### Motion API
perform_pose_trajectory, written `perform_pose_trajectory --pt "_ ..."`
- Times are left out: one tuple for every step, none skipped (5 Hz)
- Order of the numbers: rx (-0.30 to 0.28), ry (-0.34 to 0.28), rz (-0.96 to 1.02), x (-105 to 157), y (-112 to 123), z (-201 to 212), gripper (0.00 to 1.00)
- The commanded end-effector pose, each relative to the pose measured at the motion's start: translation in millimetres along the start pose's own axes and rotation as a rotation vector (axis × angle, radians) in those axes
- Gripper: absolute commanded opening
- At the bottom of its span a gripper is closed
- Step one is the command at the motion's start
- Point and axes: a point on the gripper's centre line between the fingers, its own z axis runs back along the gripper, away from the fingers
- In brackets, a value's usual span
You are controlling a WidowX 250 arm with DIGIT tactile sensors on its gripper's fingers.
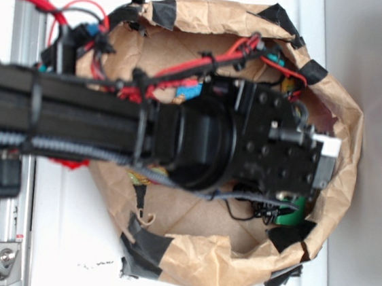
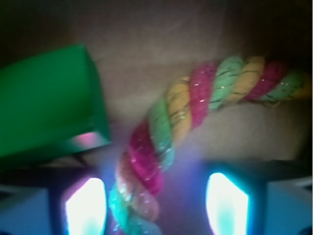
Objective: Grab the multicolored rope.
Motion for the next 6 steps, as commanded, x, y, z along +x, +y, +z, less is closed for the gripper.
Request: perform_pose_trajectory --pt "0.009 0.098 0.055 -36.9 21.9 -2.6 0.00" --pt "0.005 0.123 0.081 -35.5 32.7 0.3 0.00" --pt "-0.005 0.084 0.070 -30.8 46.3 42.4 0.00" --pt "-0.041 0.043 0.101 -26.7 66.2 89.3 0.00" --pt "-0.033 0.017 0.065 -23.4 80.4 122.3 0.00" --pt "-0.043 0.032 0.124 -22.9 84.3 152.5 0.00"
